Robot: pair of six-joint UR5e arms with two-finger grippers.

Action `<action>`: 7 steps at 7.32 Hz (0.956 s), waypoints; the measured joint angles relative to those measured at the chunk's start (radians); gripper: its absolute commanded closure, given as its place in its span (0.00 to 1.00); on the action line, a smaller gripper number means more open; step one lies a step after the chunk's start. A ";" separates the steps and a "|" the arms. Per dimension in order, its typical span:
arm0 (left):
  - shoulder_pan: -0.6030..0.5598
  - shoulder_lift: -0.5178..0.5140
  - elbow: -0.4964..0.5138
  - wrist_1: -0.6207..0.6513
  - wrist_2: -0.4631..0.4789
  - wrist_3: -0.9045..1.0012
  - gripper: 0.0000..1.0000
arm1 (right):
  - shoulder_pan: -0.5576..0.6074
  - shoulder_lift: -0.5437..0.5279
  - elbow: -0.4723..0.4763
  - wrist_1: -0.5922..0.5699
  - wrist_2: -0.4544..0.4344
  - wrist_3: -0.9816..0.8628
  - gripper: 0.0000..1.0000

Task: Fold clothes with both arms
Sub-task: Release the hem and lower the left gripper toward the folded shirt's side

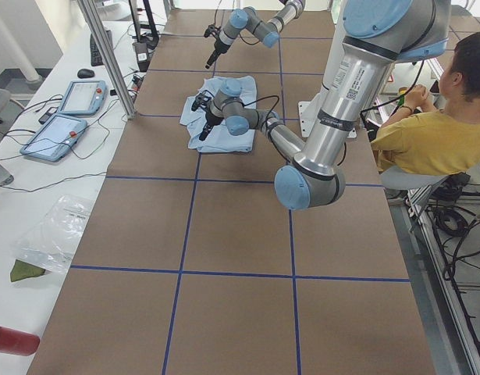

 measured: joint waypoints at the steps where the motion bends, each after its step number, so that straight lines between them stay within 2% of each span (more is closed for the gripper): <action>1: 0.034 0.047 -0.047 -0.003 -0.007 -0.036 0.00 | 0.001 -0.004 0.007 0.001 0.006 -0.005 0.00; 3: 0.123 0.104 -0.096 -0.010 0.012 -0.121 0.01 | 0.001 -0.005 0.013 0.001 0.009 -0.006 0.00; 4: 0.164 0.113 -0.100 -0.012 0.038 -0.151 0.15 | 0.001 -0.005 0.016 0.001 0.008 -0.006 0.00; 5: 0.197 0.117 -0.099 -0.012 0.056 -0.184 0.34 | 0.001 -0.005 0.017 0.001 0.007 -0.004 0.00; 7: 0.237 0.119 -0.094 -0.011 0.074 -0.221 0.35 | 0.000 -0.006 0.018 0.001 0.005 -0.003 0.00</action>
